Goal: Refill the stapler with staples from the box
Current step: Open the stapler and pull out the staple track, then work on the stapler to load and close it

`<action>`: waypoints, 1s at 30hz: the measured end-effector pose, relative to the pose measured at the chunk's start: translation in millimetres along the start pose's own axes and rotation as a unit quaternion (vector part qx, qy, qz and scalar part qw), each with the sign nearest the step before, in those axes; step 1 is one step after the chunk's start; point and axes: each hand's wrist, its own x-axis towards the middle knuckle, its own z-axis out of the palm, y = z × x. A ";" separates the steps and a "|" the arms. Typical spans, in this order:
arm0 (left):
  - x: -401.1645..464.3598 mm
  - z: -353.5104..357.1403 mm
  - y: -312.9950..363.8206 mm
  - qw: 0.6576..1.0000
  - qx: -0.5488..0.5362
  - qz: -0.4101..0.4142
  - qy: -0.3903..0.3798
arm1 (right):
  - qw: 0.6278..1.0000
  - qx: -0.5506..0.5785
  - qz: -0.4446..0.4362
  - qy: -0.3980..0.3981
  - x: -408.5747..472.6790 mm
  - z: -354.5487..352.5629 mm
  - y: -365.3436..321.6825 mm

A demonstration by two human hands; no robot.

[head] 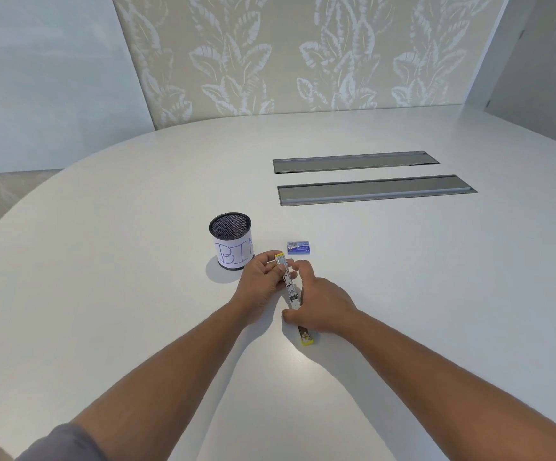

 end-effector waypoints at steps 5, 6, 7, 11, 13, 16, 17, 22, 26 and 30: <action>-1.8 1.4 1.0 1.000 -0.022 -0.006 0.014 | 0.999 0.008 0.016 -0.034 -0.1 -7.7 -2.9; -2.6 2.1 1.6 0.999 -0.026 -0.004 0.018 | 0.999 0.015 0.020 -0.043 -0.2 -9.5 -2.6; -3.3 2.7 2.1 0.999 -0.032 -0.003 0.023 | 0.998 0.026 0.024 -0.054 0.1 -11.4 -2.1; -5.4 4.2 2.1 0.999 -0.036 0.010 0.034 | 0.990 0.073 0.045 -0.115 1.2 -24.5 -1.1; -5.5 4.2 1.2 0.999 -0.026 0.017 0.038 | 0.987 0.070 0.058 -0.134 4.0 -33.6 -2.4; -5.2 2.7 0.2 0.998 -0.033 0.024 0.038 | 0.987 0.066 0.067 -0.127 8.6 -48.0 -4.5; -5.0 2.1 -0.3 0.998 -0.035 0.026 0.035 | 0.989 0.066 0.067 -0.117 10.4 -52.3 -4.3; -6.4 -0.2 -0.5 0.999 -0.024 0.029 0.019 | 0.990 0.125 0.059 -0.035 20.1 -63.0 -0.3; -8.1 -0.5 0.4 0.999 -0.030 0.026 -0.001 | 0.978 0.205 0.034 0.025 25.0 -50.5 4.7; -9.3 -2.2 1.3 0.999 -0.024 0.029 -0.022 | 0.964 0.262 -0.029 0.041 25.4 -28.3 14.0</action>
